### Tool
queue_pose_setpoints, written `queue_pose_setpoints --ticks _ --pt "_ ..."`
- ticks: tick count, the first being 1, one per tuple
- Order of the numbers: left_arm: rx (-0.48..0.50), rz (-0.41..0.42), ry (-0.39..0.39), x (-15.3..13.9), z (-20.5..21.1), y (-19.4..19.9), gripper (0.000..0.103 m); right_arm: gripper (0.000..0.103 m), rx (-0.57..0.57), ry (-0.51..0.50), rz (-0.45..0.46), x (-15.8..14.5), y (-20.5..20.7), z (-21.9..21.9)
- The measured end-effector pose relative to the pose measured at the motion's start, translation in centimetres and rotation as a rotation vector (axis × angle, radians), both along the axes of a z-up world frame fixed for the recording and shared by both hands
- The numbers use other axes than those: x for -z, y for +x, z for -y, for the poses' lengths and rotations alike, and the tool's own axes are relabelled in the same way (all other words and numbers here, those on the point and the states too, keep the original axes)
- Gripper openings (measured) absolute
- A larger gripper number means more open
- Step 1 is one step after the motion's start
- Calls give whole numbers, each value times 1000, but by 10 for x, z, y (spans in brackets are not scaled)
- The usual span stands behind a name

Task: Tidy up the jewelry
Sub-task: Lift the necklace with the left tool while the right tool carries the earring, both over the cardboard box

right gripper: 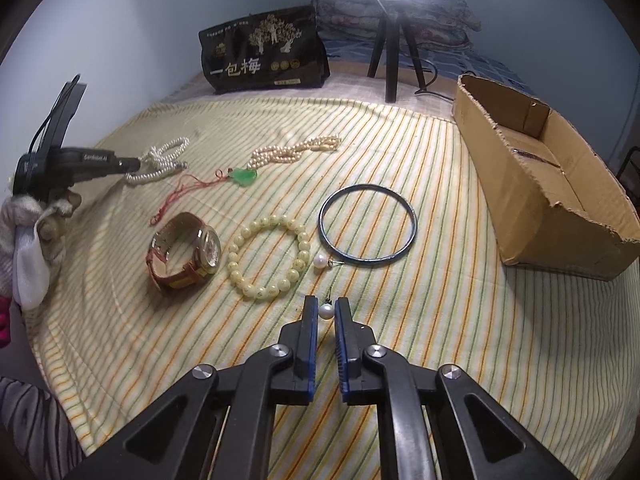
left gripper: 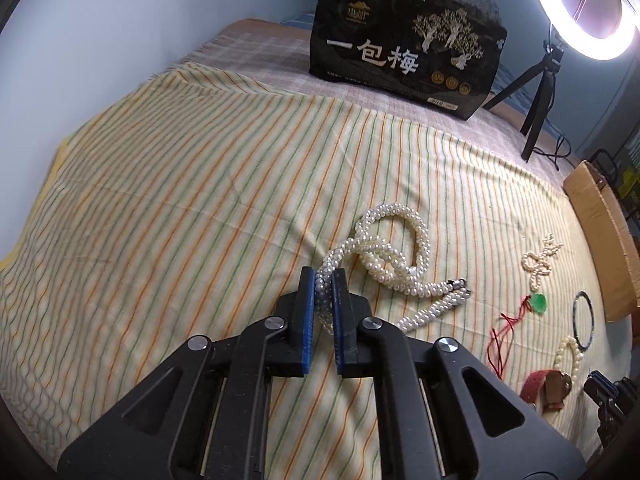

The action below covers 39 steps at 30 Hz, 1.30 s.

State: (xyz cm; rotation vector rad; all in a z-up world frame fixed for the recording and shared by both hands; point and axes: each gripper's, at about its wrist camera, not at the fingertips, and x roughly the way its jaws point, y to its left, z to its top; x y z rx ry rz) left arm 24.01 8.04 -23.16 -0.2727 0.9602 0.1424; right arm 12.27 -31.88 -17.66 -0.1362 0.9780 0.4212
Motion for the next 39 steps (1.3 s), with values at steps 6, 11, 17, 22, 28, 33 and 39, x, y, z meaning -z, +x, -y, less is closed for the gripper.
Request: queue_pose_setpoints --ticks 6,11,17,22,28,33,39 --pt "12 56 -25 -27 -1 -18 6 6 14 22 15 -14 -5 4" --pt "41 117 -21 -60 5 -29 6 6 27 26 38 -29 -11 9" --pt "76 190 -17 -104 12 -35 6 6 43 42 75 -53 -20 20" --pt "110 246 7 -137 23 -39 6 6 61 62 104 -74 -25 33" --pt "152 294 19 -168 41 -38 6 6 76 69 127 -93 -30 50" --pt "199 328 2 -192 60 -36 6 6 96 70 155 -110 -30 66" --pt "287 374 -5 -221 100 -30 6 6 129 64 190 -130 -24 93"
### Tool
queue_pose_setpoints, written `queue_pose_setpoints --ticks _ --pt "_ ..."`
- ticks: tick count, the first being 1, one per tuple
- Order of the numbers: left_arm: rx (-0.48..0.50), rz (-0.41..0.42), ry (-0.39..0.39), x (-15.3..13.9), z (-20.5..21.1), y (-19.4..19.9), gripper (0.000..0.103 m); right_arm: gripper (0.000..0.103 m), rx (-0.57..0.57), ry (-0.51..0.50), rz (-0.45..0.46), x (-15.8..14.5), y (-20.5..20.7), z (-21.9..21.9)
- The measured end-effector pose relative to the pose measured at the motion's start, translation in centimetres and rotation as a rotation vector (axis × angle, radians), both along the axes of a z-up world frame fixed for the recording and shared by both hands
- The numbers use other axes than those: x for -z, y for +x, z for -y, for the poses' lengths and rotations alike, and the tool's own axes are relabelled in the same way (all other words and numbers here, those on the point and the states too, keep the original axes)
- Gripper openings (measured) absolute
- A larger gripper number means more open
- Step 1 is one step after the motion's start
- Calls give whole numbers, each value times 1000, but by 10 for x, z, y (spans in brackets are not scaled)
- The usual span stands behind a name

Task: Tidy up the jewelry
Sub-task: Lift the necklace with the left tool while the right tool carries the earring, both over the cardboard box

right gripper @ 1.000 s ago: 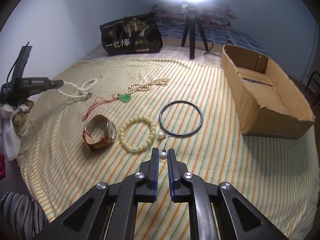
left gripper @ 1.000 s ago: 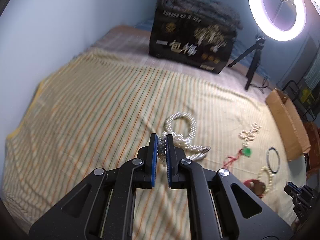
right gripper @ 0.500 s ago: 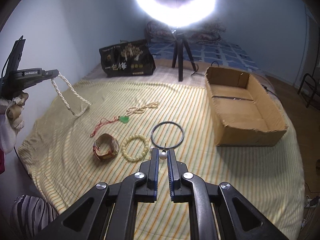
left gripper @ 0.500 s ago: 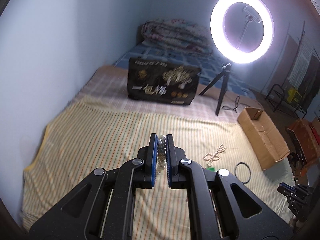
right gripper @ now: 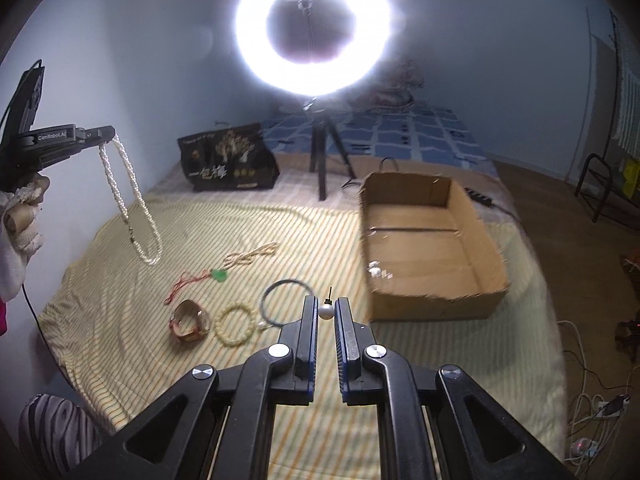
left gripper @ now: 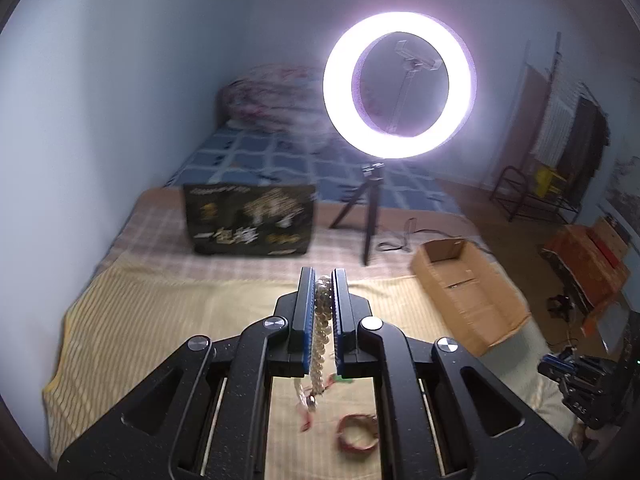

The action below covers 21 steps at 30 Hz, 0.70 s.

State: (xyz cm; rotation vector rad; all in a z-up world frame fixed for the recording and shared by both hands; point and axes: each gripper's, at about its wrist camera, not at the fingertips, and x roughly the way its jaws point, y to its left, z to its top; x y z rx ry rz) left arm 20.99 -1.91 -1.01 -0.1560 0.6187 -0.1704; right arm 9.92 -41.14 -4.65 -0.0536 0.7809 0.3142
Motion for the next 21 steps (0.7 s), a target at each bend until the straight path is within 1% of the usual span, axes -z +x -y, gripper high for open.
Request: queue_pose_setpoints --ticks 5,12,16,21 --pt "79 24 -4 -21 41 15 6 6 18 -18 17 -8 8 18" --pt "197 42 -5 -42 112 47 6 6 45 -30 24 -8 28 45" --pt "244 33 -21 -45 150 68 6 6 65 -25 25 -9 43 61" --pt "297 23 -8 -39 201 91 6 6 89 -1 23 -11 62 82"
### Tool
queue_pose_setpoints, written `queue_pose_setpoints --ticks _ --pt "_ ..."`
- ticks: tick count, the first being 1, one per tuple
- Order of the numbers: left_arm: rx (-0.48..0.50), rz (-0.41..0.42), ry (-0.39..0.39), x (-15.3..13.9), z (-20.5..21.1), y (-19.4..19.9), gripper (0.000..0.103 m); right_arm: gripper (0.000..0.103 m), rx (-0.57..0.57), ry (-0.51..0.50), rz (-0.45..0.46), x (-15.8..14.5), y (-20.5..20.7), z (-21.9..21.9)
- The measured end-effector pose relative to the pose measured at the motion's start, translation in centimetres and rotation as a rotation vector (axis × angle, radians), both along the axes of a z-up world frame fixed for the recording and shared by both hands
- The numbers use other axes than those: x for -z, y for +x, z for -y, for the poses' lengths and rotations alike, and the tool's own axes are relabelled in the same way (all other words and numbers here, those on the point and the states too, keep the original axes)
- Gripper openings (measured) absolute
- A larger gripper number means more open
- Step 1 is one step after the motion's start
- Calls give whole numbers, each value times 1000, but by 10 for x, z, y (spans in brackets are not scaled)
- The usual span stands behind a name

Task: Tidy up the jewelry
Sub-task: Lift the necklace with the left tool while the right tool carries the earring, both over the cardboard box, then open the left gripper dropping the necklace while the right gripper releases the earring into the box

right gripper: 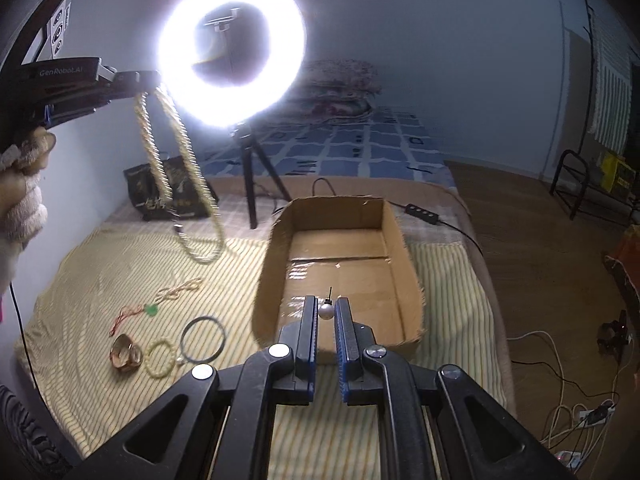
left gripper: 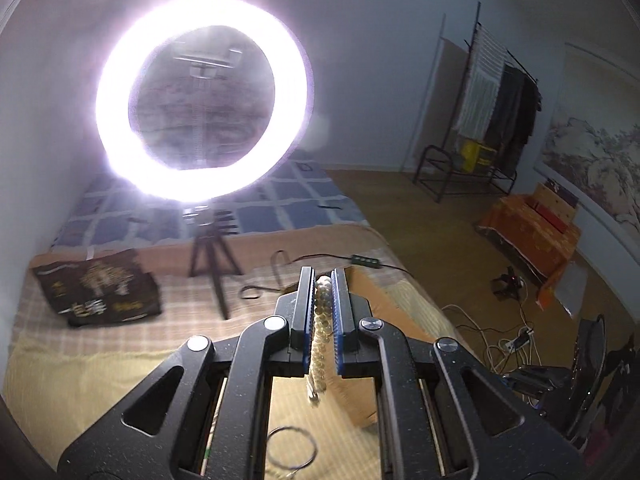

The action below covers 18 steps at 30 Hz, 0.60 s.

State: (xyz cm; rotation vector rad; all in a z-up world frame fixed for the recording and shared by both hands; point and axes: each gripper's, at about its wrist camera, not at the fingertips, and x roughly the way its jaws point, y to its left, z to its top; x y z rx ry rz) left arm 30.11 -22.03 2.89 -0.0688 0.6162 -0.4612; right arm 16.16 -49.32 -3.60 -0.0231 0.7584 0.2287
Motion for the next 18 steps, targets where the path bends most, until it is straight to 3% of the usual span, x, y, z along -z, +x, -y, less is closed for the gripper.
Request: queue_pose_setpoints --ticks 9,18 --pt "33 -48 43 30 70 40 6 6 27 49 -30 15 42 20" --pt "34 -109 55 63 88 60 6 6 47 48 -85 44 72 22"
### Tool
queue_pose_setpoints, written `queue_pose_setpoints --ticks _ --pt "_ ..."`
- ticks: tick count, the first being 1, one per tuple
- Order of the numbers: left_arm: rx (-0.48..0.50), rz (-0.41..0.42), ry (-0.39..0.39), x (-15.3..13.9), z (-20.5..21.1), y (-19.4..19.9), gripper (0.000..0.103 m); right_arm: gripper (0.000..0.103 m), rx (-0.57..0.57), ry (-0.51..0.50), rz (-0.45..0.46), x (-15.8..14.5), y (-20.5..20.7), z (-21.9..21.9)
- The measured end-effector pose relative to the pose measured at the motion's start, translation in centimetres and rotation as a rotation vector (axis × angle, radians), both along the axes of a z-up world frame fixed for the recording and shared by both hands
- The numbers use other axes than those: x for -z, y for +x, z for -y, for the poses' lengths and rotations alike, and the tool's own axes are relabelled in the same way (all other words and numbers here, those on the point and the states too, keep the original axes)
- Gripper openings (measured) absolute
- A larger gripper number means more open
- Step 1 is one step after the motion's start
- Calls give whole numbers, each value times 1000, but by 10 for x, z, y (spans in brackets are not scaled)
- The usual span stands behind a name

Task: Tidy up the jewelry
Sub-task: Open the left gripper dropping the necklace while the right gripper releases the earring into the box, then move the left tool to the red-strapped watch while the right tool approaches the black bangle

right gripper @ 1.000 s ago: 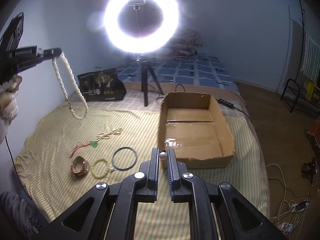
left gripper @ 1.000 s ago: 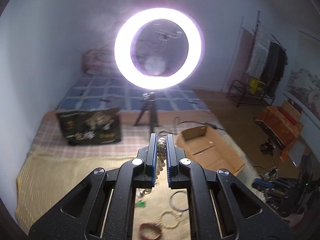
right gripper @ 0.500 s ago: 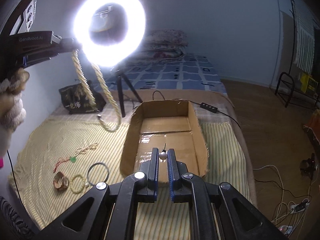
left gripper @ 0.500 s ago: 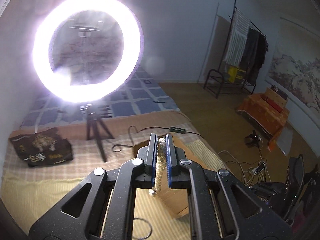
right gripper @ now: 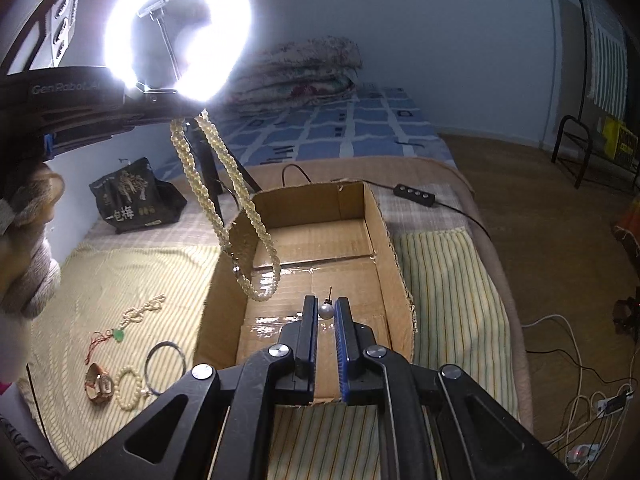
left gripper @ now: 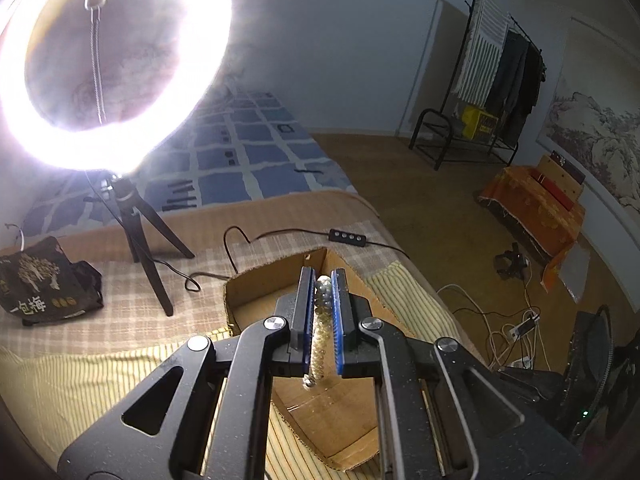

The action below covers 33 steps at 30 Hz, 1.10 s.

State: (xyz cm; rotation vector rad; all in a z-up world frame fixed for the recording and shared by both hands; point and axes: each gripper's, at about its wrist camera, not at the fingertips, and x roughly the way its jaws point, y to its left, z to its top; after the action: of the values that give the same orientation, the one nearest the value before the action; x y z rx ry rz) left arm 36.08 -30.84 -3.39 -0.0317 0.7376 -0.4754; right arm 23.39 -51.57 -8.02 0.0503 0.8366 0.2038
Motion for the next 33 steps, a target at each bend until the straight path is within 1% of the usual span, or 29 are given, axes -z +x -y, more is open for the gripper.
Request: queue_pose_setpoints --ticks 5,6,7,8,9,10,11,12,13,14,15,16,20,24,29,33 --pt "4 -19 21 15 5 5 6 6 9 0 -26 14 11 -2" --pt "4 -23 24 17 5 6 6 8 8 -2 -31 17 12 -4" --pt "9 -26 27 18 5 7 6 21 7 -6 -34 18 12 -5" --pt "13 -28 29 19 4 7 6 30 8 -8 -36 19 14 -5" --pt "12 -24 32 19 3 8 6 46 8 -8 -32 18 13 -6" --pt "12 -25 41 19 1 8 7 60 12 -10 -28 16 12 -7" --pt "14 -31 45 19 0 9 20 65 21 -14 -22 14 10 -8" --pt "14 -38 47 19 -1 9 31 71 27 -17 -13 11 8 -8" --pt "7 -34 42 17 -5 8 46 76 33 -20 -2 7 5 -9" --pt "-1 -22 39 16 -7 6 47 78 37 -22 0 5 4 -9" --pt "-8 -16 42 15 -10 4 47 84 45 -26 4 1 2 -9" --pt "-8 -18 42 14 -13 3 47 87 54 -31 7 -2 -1 -10" --pt "-18 -15 42 6 -26 -8 47 89 71 -48 14 -17 -10 -11" --pt "-35 17 55 -10 -46 -26 47 94 69 -72 38 -40 -25 -19" --pt "-66 45 73 -30 -83 -51 47 95 53 -85 61 -68 -44 -34" --pt "-107 60 86 -44 -122 -72 47 95 18 -88 65 -87 -64 -53"
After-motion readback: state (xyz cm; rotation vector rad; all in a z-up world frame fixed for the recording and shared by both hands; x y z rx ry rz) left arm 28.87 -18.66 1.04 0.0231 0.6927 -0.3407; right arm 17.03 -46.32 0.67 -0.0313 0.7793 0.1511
